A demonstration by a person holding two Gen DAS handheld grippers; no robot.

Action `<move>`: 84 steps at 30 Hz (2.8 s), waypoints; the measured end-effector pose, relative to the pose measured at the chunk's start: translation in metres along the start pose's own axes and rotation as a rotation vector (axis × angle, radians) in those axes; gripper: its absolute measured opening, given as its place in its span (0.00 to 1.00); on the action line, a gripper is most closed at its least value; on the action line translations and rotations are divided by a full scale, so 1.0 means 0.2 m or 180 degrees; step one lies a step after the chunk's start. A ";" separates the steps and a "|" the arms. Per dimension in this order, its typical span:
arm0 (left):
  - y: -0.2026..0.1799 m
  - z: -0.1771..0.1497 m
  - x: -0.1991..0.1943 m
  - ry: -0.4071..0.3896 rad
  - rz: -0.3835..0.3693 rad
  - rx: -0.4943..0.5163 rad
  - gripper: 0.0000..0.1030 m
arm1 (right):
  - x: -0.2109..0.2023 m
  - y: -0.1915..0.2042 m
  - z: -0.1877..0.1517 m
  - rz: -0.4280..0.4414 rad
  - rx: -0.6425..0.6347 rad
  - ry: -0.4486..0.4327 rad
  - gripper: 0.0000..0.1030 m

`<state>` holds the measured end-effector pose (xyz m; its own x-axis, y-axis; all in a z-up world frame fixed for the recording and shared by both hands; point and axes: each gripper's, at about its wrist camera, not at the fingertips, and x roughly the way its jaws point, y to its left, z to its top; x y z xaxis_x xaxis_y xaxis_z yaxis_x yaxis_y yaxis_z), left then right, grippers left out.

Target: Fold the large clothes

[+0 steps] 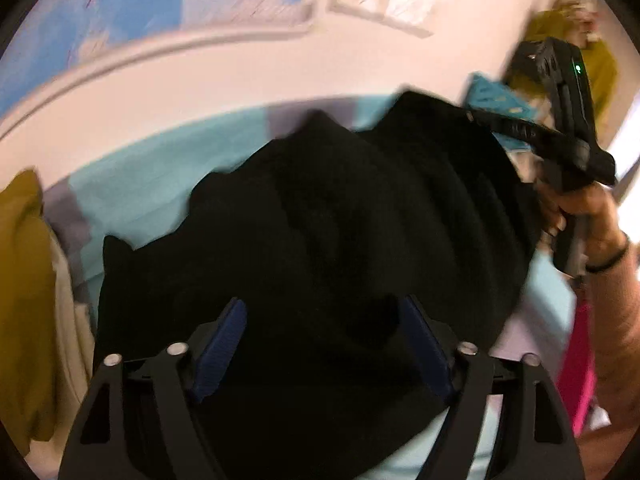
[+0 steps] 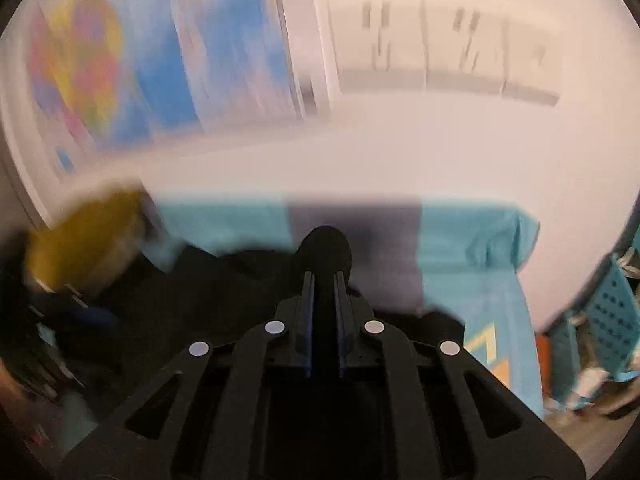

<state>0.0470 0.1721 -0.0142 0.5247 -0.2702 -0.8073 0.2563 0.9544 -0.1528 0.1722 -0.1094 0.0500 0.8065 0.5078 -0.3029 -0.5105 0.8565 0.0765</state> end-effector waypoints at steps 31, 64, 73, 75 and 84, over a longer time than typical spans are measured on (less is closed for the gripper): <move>0.12 -0.49 -0.26 -0.0659 0.0533 -0.0532 0.30 | -0.67 -0.24 -0.74 0.0376 0.0567 -0.0550 0.04; -0.14 -0.24 -0.04 -0.0097 0.0419 -0.0041 0.32 | -0.29 0.09 -0.47 0.0334 -0.0190 0.0117 0.06; 0.04 -0.09 -0.25 -0.0716 0.0378 -0.0476 0.00 | -0.35 -0.02 -0.39 0.0338 0.0093 -0.0312 0.07; 0.05 -0.11 -0.16 -0.0519 0.0508 -0.0428 0.00 | -0.16 0.00 -0.48 0.0216 -0.0064 0.0232 0.11; 0.08 -0.27 -0.19 -0.0523 0.0522 -0.0420 0.27 | -0.56 -0.17 -0.52 0.0318 0.0220 -0.0365 0.52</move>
<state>-0.0130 0.2049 -0.0172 0.6779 -0.1171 -0.7257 0.0546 0.9925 -0.1092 0.0684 -0.2043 -0.0185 0.7836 0.5945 -0.1806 -0.5712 0.8036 0.1671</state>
